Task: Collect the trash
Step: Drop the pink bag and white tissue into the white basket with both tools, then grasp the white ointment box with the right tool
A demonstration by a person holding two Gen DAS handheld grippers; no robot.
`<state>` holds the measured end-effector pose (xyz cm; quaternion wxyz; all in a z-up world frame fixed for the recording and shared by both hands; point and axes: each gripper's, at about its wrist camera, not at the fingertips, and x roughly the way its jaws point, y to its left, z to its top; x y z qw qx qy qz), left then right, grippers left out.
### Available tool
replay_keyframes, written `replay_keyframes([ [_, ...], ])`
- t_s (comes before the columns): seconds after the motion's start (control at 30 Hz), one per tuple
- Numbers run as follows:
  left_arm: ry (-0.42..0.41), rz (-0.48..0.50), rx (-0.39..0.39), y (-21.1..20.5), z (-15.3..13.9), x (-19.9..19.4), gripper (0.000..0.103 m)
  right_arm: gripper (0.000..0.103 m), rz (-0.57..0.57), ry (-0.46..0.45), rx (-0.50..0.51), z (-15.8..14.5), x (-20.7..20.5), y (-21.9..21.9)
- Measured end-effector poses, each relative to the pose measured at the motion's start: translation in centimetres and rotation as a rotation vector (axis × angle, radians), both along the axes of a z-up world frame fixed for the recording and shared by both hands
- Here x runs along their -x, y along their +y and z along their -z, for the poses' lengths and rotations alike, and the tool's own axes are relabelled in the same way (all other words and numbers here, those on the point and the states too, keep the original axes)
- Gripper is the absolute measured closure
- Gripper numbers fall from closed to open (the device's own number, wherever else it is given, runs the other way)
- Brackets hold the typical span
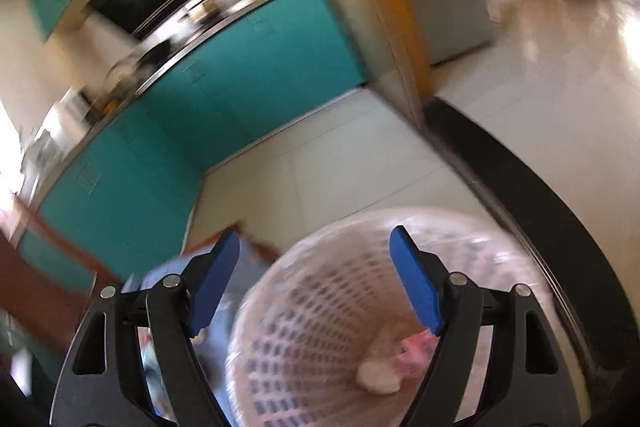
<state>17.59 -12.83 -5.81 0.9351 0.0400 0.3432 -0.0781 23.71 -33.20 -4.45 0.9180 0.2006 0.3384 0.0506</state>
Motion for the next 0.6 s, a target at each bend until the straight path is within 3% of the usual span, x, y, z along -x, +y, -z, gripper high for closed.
replay_keyframes([
  [0.13,-0.005,-0.266,-0.168,8.1,0.1,1.8,0.010,0.027,-0.448,0.072,0.091,2.1,0.4,11.1],
  [0.2,0.029,-0.344,-0.187,11.8,0.3,2.5,0.010,0.027,-0.624,0.119,0.139,3.9,1.9,16.4],
  [0.3,0.110,-0.461,-0.147,16.8,1.2,3.5,0.010,0.027,-0.829,0.156,0.272,6.4,5.1,23.1],
  [0.4,0.172,-0.505,-0.074,20.3,2.0,4.0,0.010,0.027,-0.891,0.189,0.353,8.7,6.9,25.5],
  [0.53,0.213,-0.531,-0.029,22.0,3.2,5.4,0.010,0.027,-0.887,0.234,0.358,10.5,6.1,25.3],
  [0.57,0.221,-0.531,-0.038,22.0,3.5,5.5,0.010,0.029,-0.881,0.240,0.356,10.8,5.9,25.2],
  [0.6,0.230,-0.529,-0.047,21.8,3.7,5.6,0.010,0.038,-0.877,0.246,0.349,11.0,5.8,25.1],
])
